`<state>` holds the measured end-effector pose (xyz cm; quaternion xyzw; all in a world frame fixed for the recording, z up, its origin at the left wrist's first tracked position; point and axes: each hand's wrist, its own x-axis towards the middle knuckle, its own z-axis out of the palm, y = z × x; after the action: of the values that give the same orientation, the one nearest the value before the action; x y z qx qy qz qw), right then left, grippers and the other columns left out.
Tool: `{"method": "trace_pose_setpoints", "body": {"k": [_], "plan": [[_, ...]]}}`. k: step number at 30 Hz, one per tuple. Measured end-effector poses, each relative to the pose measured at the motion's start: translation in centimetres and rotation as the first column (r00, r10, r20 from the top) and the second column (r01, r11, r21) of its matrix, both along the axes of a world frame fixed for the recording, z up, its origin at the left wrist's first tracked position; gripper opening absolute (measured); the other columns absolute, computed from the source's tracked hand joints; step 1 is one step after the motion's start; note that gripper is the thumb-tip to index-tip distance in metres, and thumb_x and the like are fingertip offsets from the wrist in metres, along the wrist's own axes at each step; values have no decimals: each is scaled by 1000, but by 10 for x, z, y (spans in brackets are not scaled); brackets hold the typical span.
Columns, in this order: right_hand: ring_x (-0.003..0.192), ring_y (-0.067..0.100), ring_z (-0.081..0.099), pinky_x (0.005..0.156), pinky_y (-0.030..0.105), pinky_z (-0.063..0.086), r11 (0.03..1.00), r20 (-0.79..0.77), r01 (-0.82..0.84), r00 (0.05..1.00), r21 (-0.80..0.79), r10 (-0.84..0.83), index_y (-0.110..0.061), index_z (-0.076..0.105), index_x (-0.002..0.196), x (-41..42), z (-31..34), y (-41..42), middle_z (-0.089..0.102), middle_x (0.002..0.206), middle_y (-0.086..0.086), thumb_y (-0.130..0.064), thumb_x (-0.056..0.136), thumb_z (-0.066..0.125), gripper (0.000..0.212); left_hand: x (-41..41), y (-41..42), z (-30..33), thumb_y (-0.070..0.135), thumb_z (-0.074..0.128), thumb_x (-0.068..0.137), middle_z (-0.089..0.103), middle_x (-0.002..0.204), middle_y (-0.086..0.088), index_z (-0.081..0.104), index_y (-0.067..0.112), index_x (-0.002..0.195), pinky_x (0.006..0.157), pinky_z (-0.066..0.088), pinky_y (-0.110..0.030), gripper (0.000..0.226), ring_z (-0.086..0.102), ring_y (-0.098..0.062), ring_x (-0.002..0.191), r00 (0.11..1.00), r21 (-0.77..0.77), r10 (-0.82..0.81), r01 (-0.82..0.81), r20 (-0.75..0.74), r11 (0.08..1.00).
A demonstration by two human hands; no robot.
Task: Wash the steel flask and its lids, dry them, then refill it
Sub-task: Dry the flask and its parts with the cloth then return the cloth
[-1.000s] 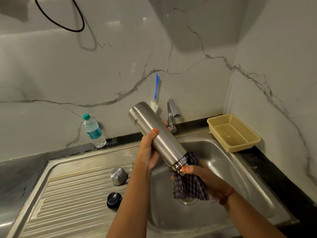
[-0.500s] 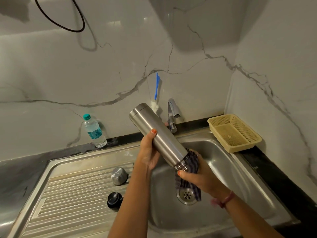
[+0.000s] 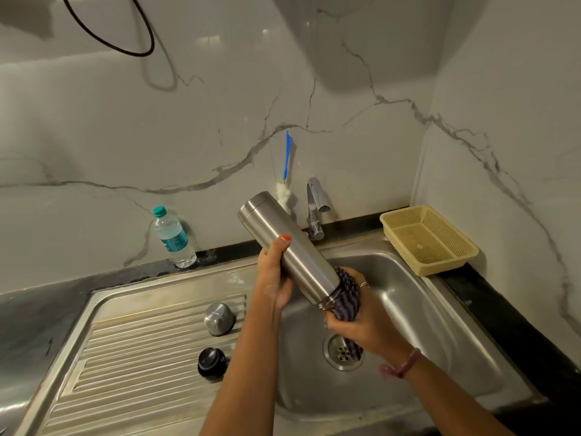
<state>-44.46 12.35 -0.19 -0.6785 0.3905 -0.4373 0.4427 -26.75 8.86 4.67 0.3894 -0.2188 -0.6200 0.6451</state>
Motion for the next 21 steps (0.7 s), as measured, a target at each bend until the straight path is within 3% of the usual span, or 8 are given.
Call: {"method": "trace_pose_setpoints", "body": {"k": [3,5,6,8,13,17,19,21], "plan": [[98,28,67,84,41,56,951,191,-163,975,263,114,-9,48,128,-2,0,4,64,112,16,-17,66,77,69,2,1,0,43,98,32,58,133,-23,39,15,140,91,55,-51,126,63,-33,109,1000,-26,-29,29,12,999],[99,34,65,84,45,55,800,431,-384,885,461,176,-3,56,122,-2,2,11,64,112,24,-21,66,76,62,3,4,1,44,97,37,64,120,-18,46,13,135,85,57,-47,115,65,-29,101,994,-74,-101,98,-32,992],[97,35,65,80,44,56,716,533,-475,829,512,169,-1,56,122,0,3,15,63,113,25,-19,68,74,60,3,6,1,44,97,40,65,116,-16,49,12,132,82,58,-45,108,65,-27,98,988,-105,-144,137,-62,985],[92,33,66,73,41,57,661,615,-537,775,523,143,3,53,124,2,1,18,64,109,26,-15,69,72,61,4,7,1,44,95,45,65,116,-15,52,11,130,82,57,-43,101,63,-27,98,979,-144,-190,177,-78,974],[88,36,66,76,44,55,762,519,-405,848,505,106,5,56,117,6,1,13,65,102,26,-15,62,74,61,13,8,-1,48,95,43,57,126,-23,41,4,142,98,51,-51,121,61,-32,109,994,-69,-85,89,69,994],[89,35,67,78,46,56,803,422,-322,901,501,99,1,60,111,2,-3,5,67,96,24,-21,60,74,58,28,12,-8,30,81,75,59,132,-17,40,12,142,96,54,-48,81,65,-26,111,965,-67,22,-5,261,998],[92,36,66,83,49,54,799,400,-301,913,520,83,0,60,112,0,-6,-1,66,100,24,-24,59,76,60,37,17,-10,28,74,75,62,130,-10,36,18,147,98,53,-45,82,65,-22,113,929,-104,93,-59,359,993],[91,35,65,85,49,52,779,409,-303,910,549,66,2,59,112,-2,-11,-6,65,100,24,-24,58,77,63,44,24,-11,35,74,72,53,141,-7,27,23,152,100,50,-35,93,58,-21,124,857,-133,169,-118,486,984]]}}
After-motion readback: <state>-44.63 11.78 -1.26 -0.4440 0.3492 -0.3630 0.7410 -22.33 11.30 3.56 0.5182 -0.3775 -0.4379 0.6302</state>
